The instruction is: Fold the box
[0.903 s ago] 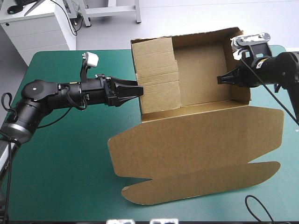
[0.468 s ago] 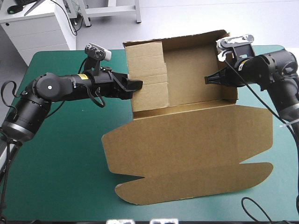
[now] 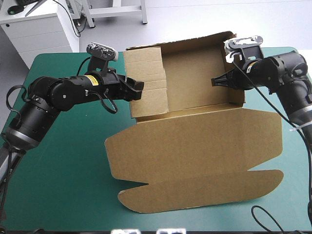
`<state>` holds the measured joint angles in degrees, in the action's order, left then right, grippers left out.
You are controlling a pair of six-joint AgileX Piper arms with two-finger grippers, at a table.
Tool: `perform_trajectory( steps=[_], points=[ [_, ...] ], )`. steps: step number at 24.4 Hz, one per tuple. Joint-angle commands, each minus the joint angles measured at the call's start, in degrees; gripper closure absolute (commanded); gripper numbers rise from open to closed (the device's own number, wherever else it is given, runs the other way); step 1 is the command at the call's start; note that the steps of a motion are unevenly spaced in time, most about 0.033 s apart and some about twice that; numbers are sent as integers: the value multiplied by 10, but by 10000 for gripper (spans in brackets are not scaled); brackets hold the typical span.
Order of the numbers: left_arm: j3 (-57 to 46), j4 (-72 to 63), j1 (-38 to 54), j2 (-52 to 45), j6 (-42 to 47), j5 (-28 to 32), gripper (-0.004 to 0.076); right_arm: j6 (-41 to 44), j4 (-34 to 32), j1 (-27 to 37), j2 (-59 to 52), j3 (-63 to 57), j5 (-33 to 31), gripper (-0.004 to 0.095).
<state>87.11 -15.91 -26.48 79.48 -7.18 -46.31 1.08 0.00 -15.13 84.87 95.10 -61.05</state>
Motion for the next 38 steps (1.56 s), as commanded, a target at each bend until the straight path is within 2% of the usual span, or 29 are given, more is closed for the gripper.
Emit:
perform_trajectory(
  steps=[1,5,10,13,17,20,21,24,26,38],
  points=[
    [19,-2,-5,-5,40,25,258,3,34,-3,-22,18,50,919],
    [19,-21,-7,7,41,16,258,-14,52,-3,-22,18,56,919],
    [19,43,-7,10,96,15,260,-14,42,-3,-22,18,53,920],
    [19,41,-7,12,97,16,279,-14,39,-3,-17,18,53,920],
    [19,42,-7,29,97,16,420,-11,42,-3,5,18,47,920],
    [19,55,-7,49,97,27,433,-11,68,-3,22,18,50,920],
    [20,57,-6,56,99,29,459,-11,71,-3,27,18,49,920],
    [20,66,-5,82,99,28,643,-11,73,-3,56,18,36,920],
    [25,74,-4,105,99,19,731,-11,80,-3,77,18,33,920],
    [99,101,-5,228,95,-114,731,-16,80,-3,172,18,-8,922]
  ],
)
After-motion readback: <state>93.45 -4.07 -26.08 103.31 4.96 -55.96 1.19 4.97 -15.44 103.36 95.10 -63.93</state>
